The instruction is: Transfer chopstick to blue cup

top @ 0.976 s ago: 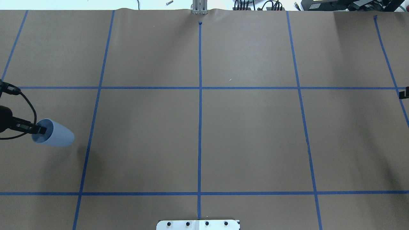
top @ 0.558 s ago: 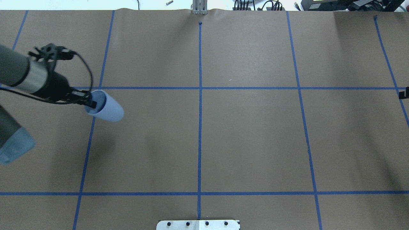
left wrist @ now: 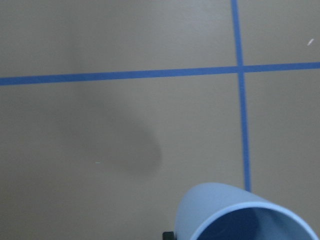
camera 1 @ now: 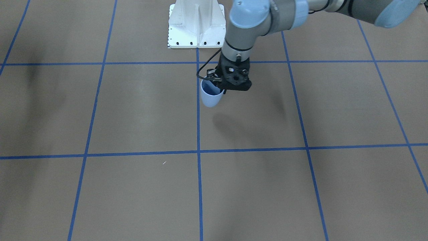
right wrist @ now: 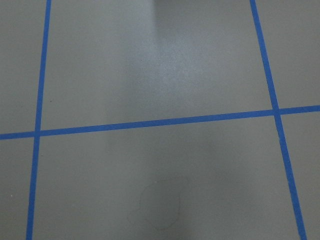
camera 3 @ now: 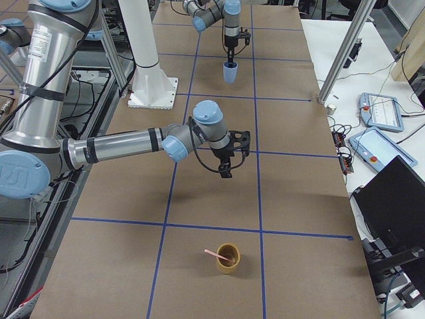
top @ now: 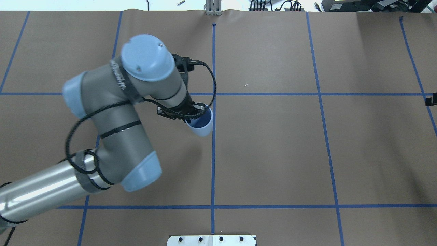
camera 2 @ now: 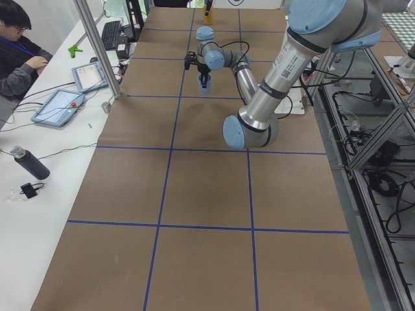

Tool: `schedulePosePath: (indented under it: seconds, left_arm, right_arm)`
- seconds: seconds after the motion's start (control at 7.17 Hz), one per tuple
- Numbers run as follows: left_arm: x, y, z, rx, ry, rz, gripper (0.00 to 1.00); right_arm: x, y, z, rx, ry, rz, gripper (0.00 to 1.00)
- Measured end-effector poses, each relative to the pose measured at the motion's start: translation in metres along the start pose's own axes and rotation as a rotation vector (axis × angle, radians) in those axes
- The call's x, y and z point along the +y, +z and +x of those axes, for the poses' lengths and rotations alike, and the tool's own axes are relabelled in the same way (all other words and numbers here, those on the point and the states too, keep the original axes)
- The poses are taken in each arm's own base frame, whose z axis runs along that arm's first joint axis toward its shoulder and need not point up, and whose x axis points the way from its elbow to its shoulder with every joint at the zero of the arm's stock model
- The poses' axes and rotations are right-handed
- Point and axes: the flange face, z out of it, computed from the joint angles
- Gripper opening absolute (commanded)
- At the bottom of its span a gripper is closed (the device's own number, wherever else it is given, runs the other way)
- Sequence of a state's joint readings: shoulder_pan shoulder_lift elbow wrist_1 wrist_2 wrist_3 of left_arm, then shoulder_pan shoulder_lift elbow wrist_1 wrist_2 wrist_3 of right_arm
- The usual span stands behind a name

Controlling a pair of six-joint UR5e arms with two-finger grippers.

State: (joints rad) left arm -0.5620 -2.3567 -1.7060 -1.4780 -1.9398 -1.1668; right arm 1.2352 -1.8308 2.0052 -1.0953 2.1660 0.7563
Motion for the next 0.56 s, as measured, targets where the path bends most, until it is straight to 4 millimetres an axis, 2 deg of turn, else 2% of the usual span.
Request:
schedulePosePath:
  seconds: [0.14,0.28,0.42,0.56]
  left_arm:
    - [0.011,0.020,0.026,-0.025,0.000,0.004,0.00]
    - [0.022,0.035,0.038,-0.042,0.009,0.003,0.00]
    - [0.030,0.045,0.044,-0.053,0.018,0.007,0.00]
    - [0.033,0.050,0.046,-0.058,0.023,0.009,0.08]
  right_arm:
    - [0.000,0.000,0.000,0.000,0.000,0.000,1.00]
    - [0.000,0.001,0.000,0.000,0.000,-0.001,1.00]
    - [0.000,0.001,0.000,0.001,0.000,-0.001,1.00]
    - [0.000,0.001,0.000,0.001,0.001,-0.001,1.00]
